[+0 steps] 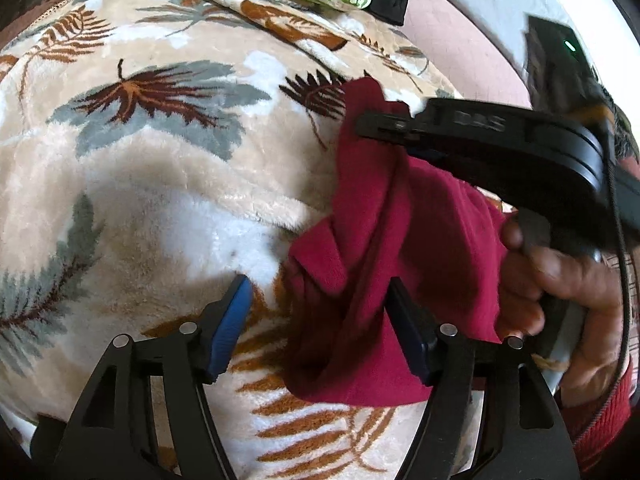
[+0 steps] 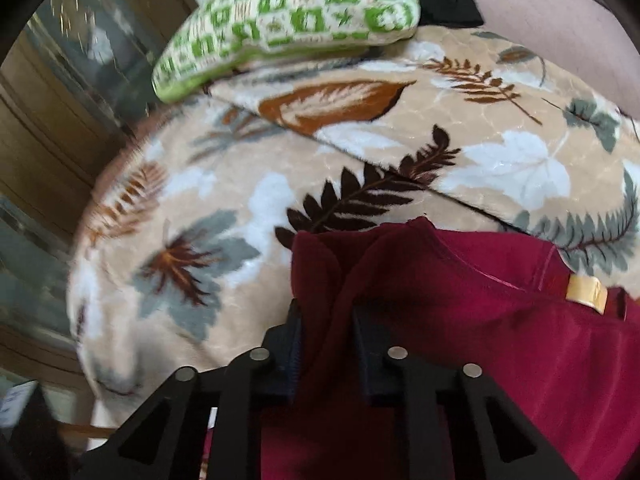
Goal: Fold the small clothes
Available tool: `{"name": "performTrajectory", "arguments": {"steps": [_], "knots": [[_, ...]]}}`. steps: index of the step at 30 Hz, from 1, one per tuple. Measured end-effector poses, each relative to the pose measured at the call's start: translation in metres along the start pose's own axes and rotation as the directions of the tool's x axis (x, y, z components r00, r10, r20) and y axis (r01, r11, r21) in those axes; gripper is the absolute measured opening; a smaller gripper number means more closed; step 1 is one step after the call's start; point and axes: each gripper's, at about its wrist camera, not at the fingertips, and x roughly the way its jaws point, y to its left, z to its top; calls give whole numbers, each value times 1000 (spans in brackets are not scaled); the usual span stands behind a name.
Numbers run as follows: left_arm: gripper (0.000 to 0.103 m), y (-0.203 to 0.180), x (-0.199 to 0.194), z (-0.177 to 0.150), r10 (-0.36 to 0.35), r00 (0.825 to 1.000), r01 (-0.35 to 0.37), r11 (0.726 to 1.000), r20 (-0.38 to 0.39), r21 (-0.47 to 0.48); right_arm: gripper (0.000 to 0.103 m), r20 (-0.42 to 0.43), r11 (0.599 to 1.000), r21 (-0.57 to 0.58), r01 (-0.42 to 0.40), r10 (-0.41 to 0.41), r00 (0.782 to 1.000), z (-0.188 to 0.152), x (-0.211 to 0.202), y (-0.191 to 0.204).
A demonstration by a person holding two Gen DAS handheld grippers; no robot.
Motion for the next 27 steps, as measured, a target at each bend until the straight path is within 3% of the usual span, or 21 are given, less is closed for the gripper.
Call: {"name": "performTrajectory", "arguments": {"steps": [6, 9, 11, 18, 19, 20, 22, 27], "knots": [[69, -7, 16, 15, 9, 1000, -9, 999, 2, 38, 18, 20, 996, 55, -73, 72, 997, -1, -10, -8], [68, -8, 18, 16, 7, 1000, -7, 999, 15, 41, 18, 13, 997, 42, -69, 69, 998, -1, -10, -5], [47, -9, 18, 17, -23, 1000, 22, 999, 10, 49, 18, 4, 998, 23, -57, 57, 998, 0, -8, -4], [42, -8, 21, 8, -48, 999, 48, 999, 2, 17, 18, -81, 998, -52, 29, -34, 996, 4, 13, 8], [42, -8, 21, 7, -47, 999, 47, 999, 3, 19, 25, -91, 997, -58, 46, -51, 995, 6, 16, 10], [42, -8, 21, 7, -45, 999, 45, 999, 5, 22, 40, -100, 995, -62, 72, -78, 992, 7, 19, 12], [42, -8, 21, 6, -43, 999, 43, 999, 3, 22, 55, -112, 987, -81, 138, -147, 983, 9, 23, 14], [42, -8, 20, 4, -37, 999, 37, 999, 2, 18, 61, -152, 977, -114, 181, -198, 968, 11, 36, 18]]}}
